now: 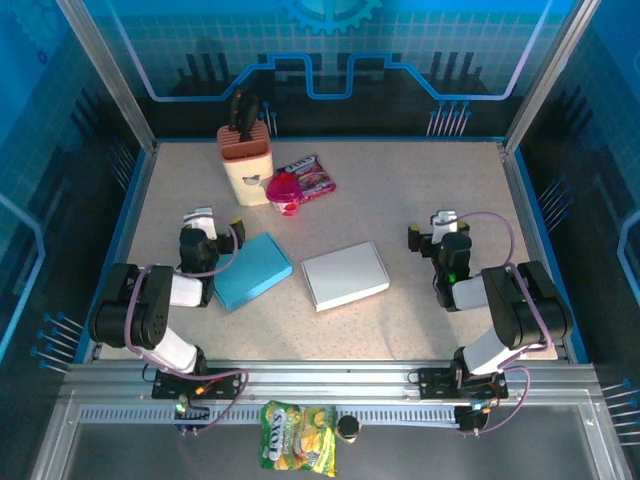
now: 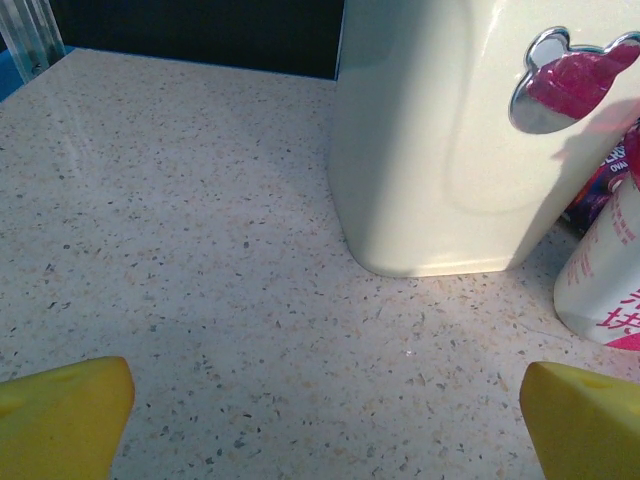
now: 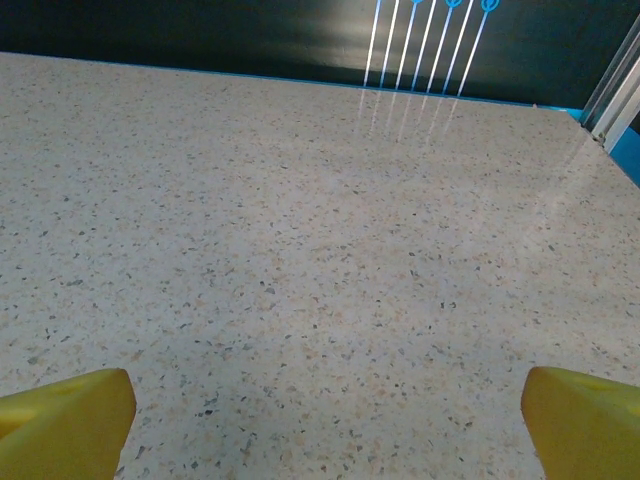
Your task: Fold the paper box
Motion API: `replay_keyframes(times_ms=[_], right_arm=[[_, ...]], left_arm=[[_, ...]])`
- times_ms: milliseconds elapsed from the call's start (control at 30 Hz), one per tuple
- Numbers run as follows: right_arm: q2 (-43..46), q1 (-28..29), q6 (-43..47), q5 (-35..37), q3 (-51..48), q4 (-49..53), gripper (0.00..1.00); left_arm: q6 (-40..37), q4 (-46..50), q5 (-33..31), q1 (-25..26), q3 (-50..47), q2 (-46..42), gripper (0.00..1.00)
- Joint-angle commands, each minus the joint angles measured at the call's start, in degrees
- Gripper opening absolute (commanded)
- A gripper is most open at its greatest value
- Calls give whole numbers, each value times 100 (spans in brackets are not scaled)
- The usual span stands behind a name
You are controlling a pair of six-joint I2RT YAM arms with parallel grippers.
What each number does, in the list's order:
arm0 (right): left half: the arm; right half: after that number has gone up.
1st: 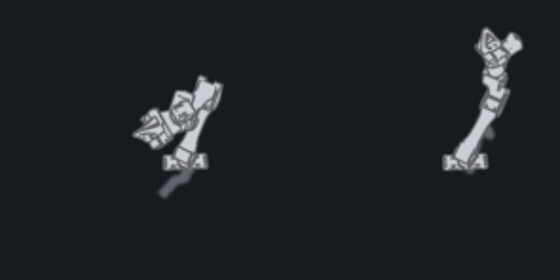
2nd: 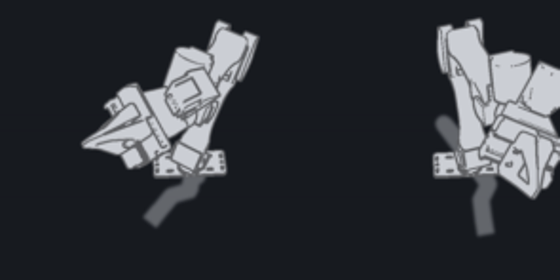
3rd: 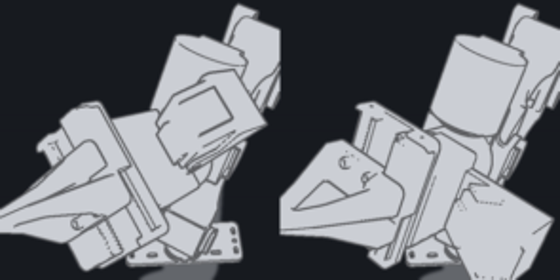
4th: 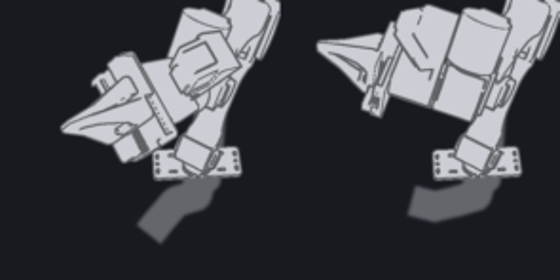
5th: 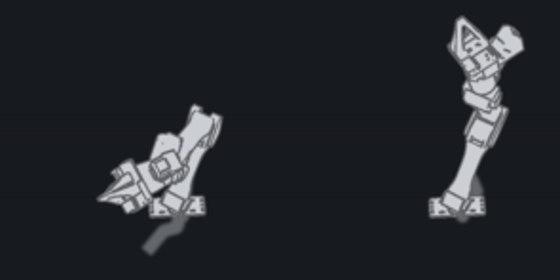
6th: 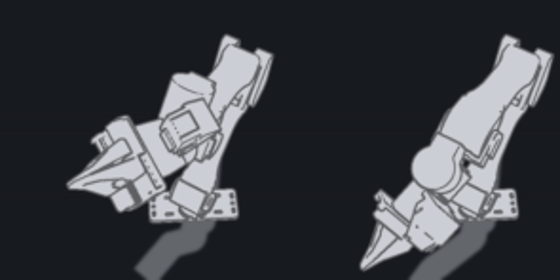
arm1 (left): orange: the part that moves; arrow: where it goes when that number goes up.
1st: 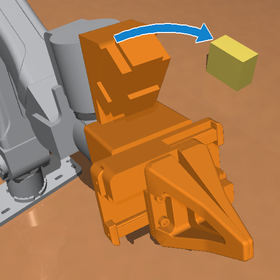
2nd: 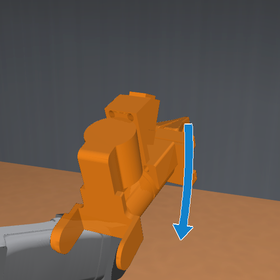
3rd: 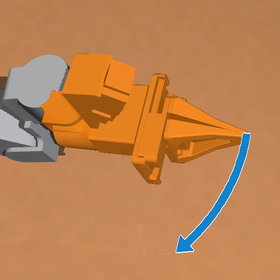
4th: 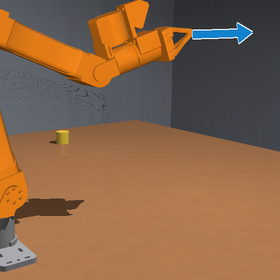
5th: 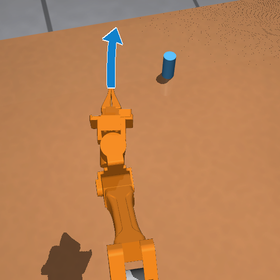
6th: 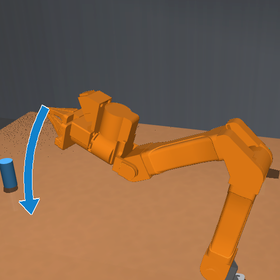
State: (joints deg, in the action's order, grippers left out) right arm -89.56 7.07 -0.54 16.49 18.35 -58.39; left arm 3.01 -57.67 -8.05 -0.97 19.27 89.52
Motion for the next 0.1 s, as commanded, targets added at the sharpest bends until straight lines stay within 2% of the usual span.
replay_keyframes(times_ms=[0, 67], right_arm=[[81, -8, 36, 135, 144, 45, 100], [90, 17, 36, 256, -88, -395, 100]], left_arm=[[0, -133, 41, -17, -55, -57, 99], [11, -146, 51, -17, -76, -56, 99]])
